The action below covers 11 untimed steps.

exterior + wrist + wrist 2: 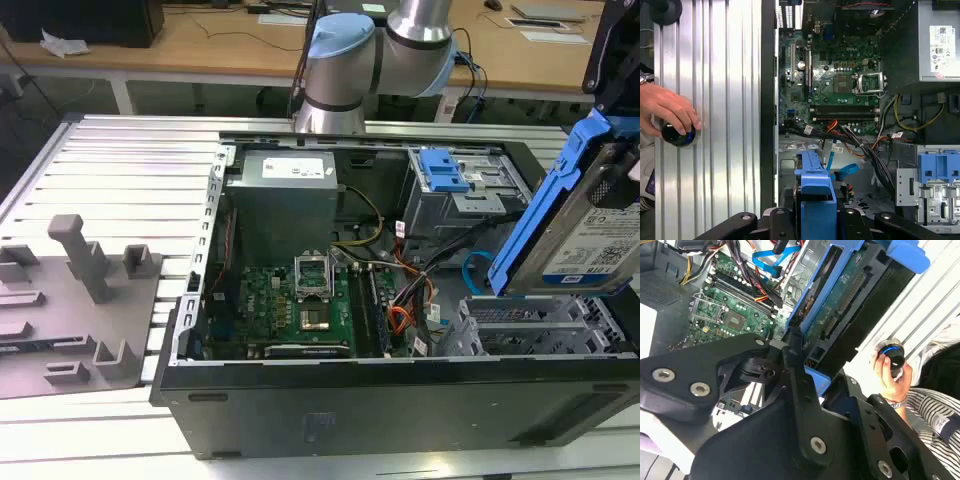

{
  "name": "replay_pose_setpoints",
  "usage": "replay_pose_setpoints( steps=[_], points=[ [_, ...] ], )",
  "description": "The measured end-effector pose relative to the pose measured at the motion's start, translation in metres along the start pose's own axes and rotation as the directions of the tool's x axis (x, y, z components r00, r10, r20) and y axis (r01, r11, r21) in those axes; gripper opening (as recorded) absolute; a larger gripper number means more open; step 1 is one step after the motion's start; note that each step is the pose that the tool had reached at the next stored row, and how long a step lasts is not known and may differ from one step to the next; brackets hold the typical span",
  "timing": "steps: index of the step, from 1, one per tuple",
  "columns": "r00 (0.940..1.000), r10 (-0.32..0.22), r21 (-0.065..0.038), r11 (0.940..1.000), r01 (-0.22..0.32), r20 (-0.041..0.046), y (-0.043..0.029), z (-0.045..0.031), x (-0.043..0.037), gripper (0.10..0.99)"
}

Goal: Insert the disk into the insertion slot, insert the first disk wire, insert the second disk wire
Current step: 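Insert the disk into the insertion slot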

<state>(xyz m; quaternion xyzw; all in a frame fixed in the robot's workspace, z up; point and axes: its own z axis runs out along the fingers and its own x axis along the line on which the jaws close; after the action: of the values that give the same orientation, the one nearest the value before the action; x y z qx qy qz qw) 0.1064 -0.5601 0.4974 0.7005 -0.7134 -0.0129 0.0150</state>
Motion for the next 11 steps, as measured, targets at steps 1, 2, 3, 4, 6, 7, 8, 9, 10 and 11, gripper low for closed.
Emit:
replay_pose_setpoints(
  steps=[1,2,3,4,6,7,8,9,10,11],
  points=[
    [1.0000,0.000,0.000,1.0000,0.000,0.0000,0.0000,0.0008,0.0000,0.365],
    [1.0000,0.000,0.000,1.0000,0.000,0.0001,-0.0001,0.0032,0.0000,0.365],
    [1.0000,0.000,0.000,1.0000,0.000,0.0001,-0.0002,0.0046,0.0000,0.365],
    [1.0000,0.000,0.000,1.0000,0.000,0.0000,-0.0002,0.0055,0.0000,0.365],
    [1.0000,0.000,0.000,1.0000,0.000,0.0002,-0.0003,0.0078,0.0000,0.365],
    [1.0000,0.000,0.000,1.0000,0.000,0.0000,-0.0003,0.0084,0.0000,0.365],
    [1.0000,0.000,0.000,1.0000,0.000,0.0000,-0.0004,0.0092,0.0000,0.365],
    [1.0000,0.000,0.000,1.0000,0.000,0.0000,-0.0004,0.0102,-0.0001,0.365],
    [1.0000,0.000,0.000,1.0000,0.000,0.0000,-0.0004,0.0110,0.0000,0.365],
    [1.0000,0.000,0.000,1.0000,0.000,0.0000,-0.0004,0.0119,-0.0001,0.365]
  ],
)
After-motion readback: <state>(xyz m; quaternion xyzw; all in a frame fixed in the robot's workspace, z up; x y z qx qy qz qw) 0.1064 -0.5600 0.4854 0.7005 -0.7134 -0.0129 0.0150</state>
